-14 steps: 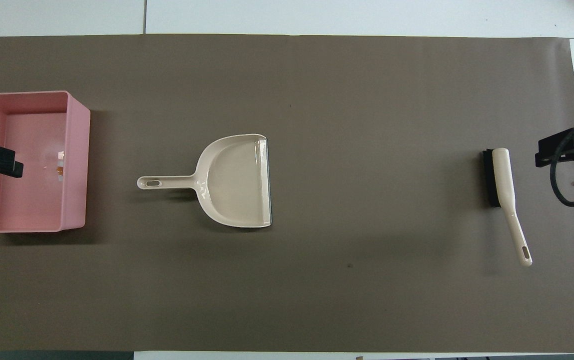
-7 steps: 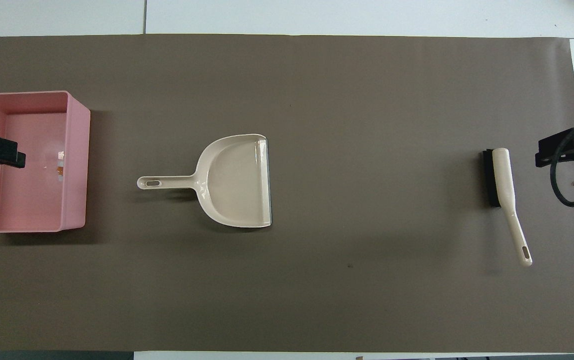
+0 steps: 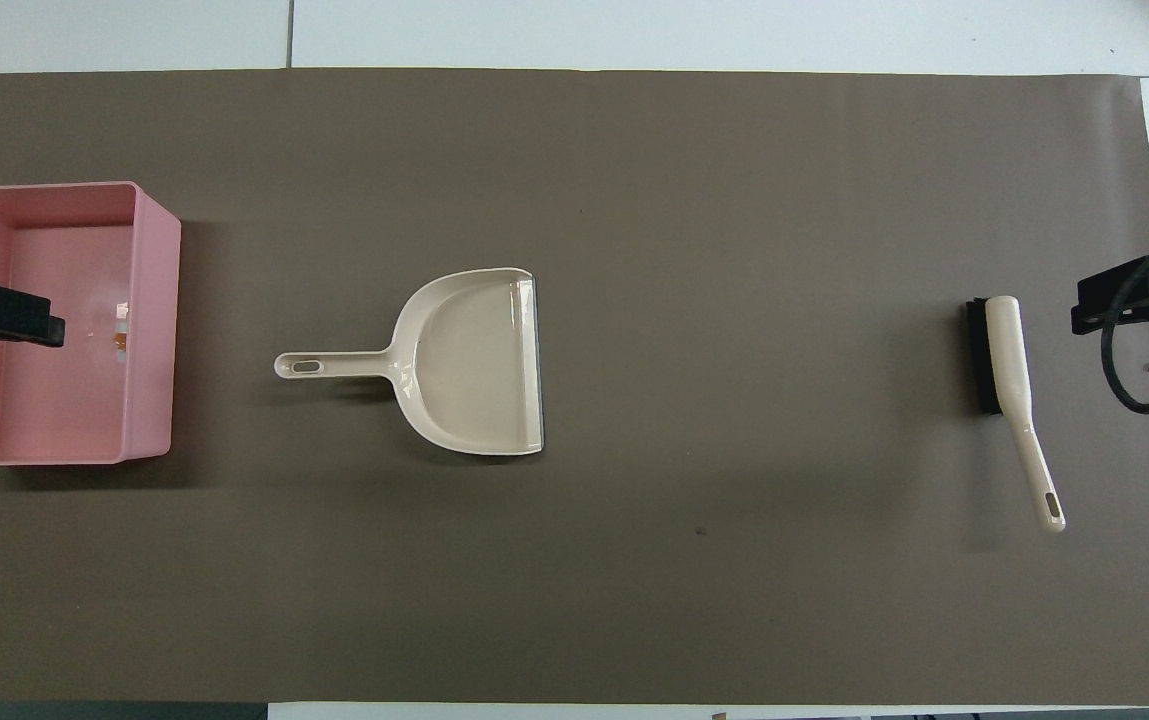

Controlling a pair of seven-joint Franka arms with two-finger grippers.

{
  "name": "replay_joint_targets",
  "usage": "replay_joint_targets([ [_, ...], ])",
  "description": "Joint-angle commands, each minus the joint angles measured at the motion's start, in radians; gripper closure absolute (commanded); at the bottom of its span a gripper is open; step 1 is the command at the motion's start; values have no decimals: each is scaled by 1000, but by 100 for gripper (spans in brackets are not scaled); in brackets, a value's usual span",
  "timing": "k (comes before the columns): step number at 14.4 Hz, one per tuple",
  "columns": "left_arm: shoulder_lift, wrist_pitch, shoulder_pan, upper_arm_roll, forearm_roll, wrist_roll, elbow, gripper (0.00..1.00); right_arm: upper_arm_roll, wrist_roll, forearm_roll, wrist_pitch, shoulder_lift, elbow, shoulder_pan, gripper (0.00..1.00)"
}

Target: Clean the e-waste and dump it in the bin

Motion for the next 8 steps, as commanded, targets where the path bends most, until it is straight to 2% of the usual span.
replay_joint_targets([
  [1,-31,29,-3,0,10,33,-39,1,13,-5,-6,5,-23,-26,-15,0],
  [8,-30,29,-1,0,12,50,-37,1,13,-5,-6,5,-23,-26,-15,0],
])
